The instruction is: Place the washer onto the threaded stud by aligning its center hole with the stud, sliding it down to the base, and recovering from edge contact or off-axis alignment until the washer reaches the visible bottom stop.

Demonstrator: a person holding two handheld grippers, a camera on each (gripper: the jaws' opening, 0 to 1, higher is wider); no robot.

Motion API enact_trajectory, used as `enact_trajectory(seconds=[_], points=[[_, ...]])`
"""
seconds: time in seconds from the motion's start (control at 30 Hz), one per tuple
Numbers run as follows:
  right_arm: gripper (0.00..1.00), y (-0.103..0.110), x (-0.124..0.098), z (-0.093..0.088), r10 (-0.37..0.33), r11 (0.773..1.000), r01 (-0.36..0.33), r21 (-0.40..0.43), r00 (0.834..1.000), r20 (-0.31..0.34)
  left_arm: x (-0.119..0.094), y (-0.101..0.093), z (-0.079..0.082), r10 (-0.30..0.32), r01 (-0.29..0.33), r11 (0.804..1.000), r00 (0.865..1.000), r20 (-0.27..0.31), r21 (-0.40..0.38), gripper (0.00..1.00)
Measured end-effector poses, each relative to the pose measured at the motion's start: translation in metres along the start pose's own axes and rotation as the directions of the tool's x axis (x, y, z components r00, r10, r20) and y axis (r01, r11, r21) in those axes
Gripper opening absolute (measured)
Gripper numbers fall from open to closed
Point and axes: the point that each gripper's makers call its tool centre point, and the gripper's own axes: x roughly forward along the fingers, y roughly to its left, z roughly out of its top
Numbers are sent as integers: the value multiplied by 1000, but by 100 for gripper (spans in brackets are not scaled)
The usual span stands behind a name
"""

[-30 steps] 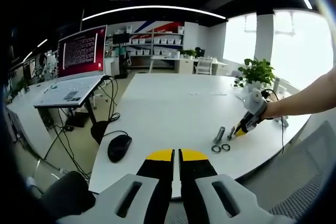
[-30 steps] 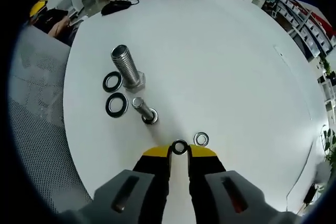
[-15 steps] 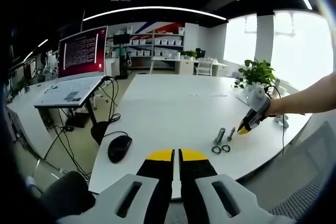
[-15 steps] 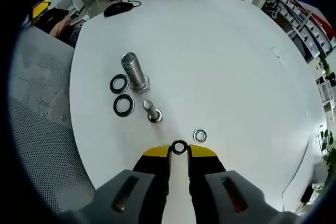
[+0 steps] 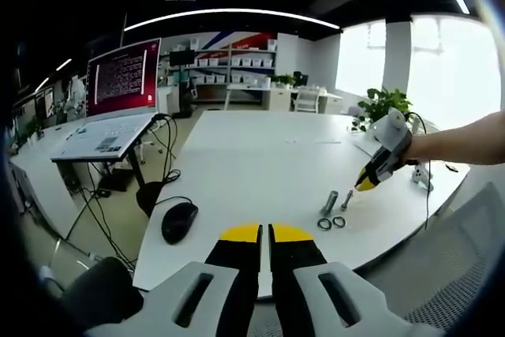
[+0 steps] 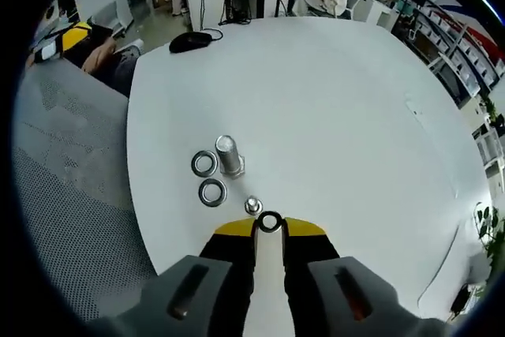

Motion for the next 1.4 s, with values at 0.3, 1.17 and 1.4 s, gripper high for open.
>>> enact_trajectory(seconds=[0.3,1.17,1.4], points=[[14,6,2,4,28,999,-29,-31,999,-24,0,0,0,0,0,1000,1000,2,-1,1],[14,13,15,8,43,995,-51,-87,995,-86,0,0,0,-1,1,1000,1000,3,0,1],[14,13,18,6,49,995,-57,-86,994,-97,0,0,1,-1,1,1000,1000,5,-1,1]])
